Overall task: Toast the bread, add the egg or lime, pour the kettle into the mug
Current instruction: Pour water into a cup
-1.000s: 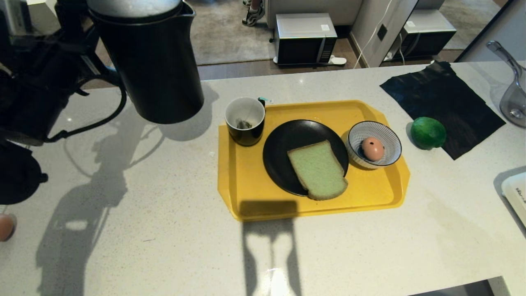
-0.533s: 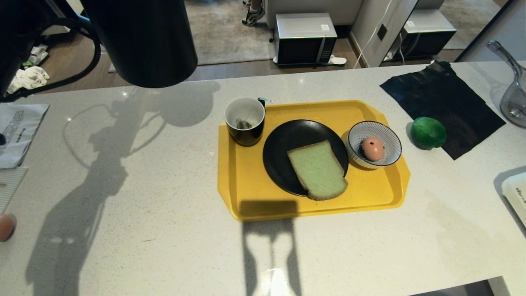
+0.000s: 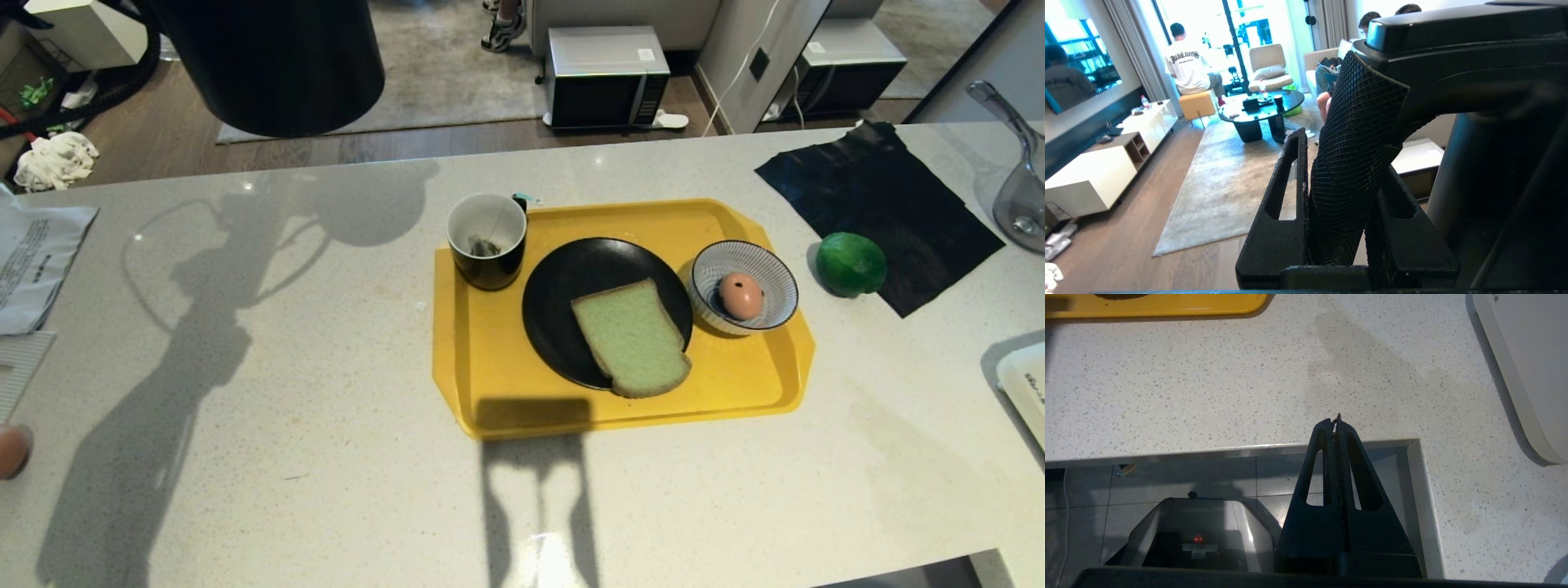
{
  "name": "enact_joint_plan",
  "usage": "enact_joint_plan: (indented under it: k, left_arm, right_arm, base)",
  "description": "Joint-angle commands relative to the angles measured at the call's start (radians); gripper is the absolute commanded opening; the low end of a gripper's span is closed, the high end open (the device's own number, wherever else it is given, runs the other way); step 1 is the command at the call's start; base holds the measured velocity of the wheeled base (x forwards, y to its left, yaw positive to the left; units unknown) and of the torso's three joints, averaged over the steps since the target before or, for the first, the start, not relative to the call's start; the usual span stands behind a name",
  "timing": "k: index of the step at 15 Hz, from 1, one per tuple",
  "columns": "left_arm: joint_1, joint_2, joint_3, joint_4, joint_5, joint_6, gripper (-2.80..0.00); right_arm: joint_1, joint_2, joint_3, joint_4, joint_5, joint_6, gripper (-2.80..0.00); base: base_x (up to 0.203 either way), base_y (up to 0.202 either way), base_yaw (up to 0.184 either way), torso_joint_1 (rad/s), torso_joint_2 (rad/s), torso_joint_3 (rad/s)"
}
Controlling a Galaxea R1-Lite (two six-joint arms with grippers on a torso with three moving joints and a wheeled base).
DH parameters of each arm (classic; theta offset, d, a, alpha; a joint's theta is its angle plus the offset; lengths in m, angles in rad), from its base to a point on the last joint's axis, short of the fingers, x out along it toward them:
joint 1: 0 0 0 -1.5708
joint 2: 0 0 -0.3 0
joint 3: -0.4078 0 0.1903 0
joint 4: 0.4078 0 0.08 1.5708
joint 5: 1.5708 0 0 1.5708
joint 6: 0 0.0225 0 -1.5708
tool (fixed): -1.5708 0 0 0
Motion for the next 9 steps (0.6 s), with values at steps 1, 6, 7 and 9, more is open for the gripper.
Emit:
enact_joint_plan:
  k: [1, 6, 7, 9]
  left_arm:
    - [0.000, -0.009, 0.002, -0.007, -0.002, 0.010, -2.80]
    - [0.000, -0.014, 0.002, -0.003, -0.001, 0.043, -2.80]
    - [0.000, -0.016, 0.004, 0.004, 0.001, 0.045, -2.80]
    - [0.000, -0.013, 0.004, 0.004, 0.007, 0.045, -2.80]
  right_arm:
    - [0.000, 0.000, 0.000, 0.000, 0.000, 0.001, -2.80]
    - [0.000, 0.001, 0.000, 0.000, 0.000, 0.001, -2.80]
    - [0.000, 0.000, 0.000, 0.000, 0.000, 0.001, -2.80]
    - [0.000, 0.000, 0.000, 0.000, 0.000, 0.001, -2.80]
  base:
    - [0.000, 0.000, 0.000, 0.000, 0.00, 0.000]
    - [0.000, 0.000, 0.000, 0.000, 0.00, 0.000]
    - [0.000, 0.000, 0.000, 0.000, 0.00, 0.000]
    - [0.000, 0.000, 0.000, 0.000, 0.00, 0.000]
